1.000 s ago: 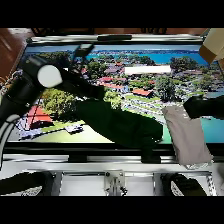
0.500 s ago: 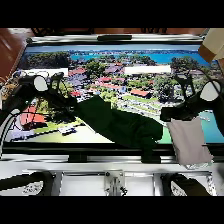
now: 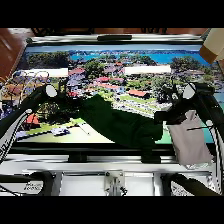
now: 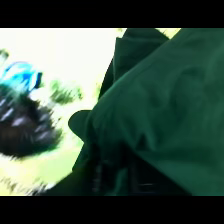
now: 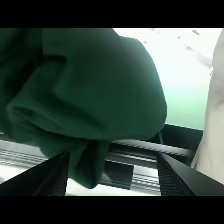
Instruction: Fold the shirts.
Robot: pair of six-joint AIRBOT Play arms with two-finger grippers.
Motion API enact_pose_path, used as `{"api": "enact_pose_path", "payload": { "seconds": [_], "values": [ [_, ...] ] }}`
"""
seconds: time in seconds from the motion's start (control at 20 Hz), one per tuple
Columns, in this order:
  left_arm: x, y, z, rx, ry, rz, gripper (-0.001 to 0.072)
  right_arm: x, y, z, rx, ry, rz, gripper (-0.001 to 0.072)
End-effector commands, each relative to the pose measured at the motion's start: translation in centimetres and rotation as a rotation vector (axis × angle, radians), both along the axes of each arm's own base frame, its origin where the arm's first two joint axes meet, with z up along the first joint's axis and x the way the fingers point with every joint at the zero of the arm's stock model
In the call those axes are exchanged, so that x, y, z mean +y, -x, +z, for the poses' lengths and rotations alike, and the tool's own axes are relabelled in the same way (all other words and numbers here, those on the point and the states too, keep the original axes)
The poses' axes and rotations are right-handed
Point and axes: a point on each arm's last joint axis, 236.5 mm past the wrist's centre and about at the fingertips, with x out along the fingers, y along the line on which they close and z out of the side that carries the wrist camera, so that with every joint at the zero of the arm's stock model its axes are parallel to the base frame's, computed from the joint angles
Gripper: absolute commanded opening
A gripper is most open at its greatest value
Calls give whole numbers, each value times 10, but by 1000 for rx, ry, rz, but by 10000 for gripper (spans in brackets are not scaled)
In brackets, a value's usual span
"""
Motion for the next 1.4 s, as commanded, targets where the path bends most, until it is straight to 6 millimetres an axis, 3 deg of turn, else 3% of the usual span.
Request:
{"api": "enact_pose_path", "payload": {
  "seconds": [0.0, 0.05, 0.3, 0.35, 0.4, 0.45, 0.5, 0.6, 0.65, 0.75, 0.85, 0.95, 1.05, 1.15, 1.25, 1.35],
  "values": [
    [-1, -13, 2, -54, 8, 8, 79, -3, 5, -23, 74, 14, 10, 654],
    [-2, -13, 2, -57, 9, -11, 32, -3, 7, -31, 90, 16, 11, 654],
    [-5, -13, 10, -66, 17, -26, 32, 9, 7, -61, 116, -31, -23, 651],
    [-5, -14, 13, -75, 19, -26, 32, 17, 7, -63, 123, -64, -27, 581],
    [-5, -16, 19, -88, 20, -28, 32, 23, 6, -63, 122, -88, -30, 261],
    [-6, -20, 28, -117, 19, -45, 32, 28, 5, -61, 119, -110, -29, 70],
    [-6, -25, 43, -159, 17, -62, 32, 32, 3, -55, 109, -133, -10, 68],
    [-5, -38, 91, -285, 15, -90, 31, 35, -12, -26, 39, -153, 50, 68],
    [-3, -45, 125, -368, 12, -100, 31, 35, -27, -2, -42, -153, 78, 68],
    [9, -51, 218, -595, -23, -122, 31, 35, -63, 69, -293, -147, 154, 68],
    [26, -34, 331, -855, -75, -120, 31, 35, -87, 165, -613, -128, 221, 68],
    [49, 15, 446, -1116, -102, -73, 31, 29, -91, 269, -950, -96, 206, 68],
    [71, 79, 524, -1307, -109, -9, 31, 25, -69, 355, -1225, -111, 150, 69],
    [86, 137, 563, -1404, -62, 67, 31, 27, -38, 404, -1375, -171, 98, 69],
    [90, 177, 574, -1438, -42, 78, 31, 31, -14, 419, -1414, -200, 105, 69],
    [93, 201, 572, -1435, -56, 68, 31, 30, 1, 424, -1429, -203, 109, 68]
  ]
}}
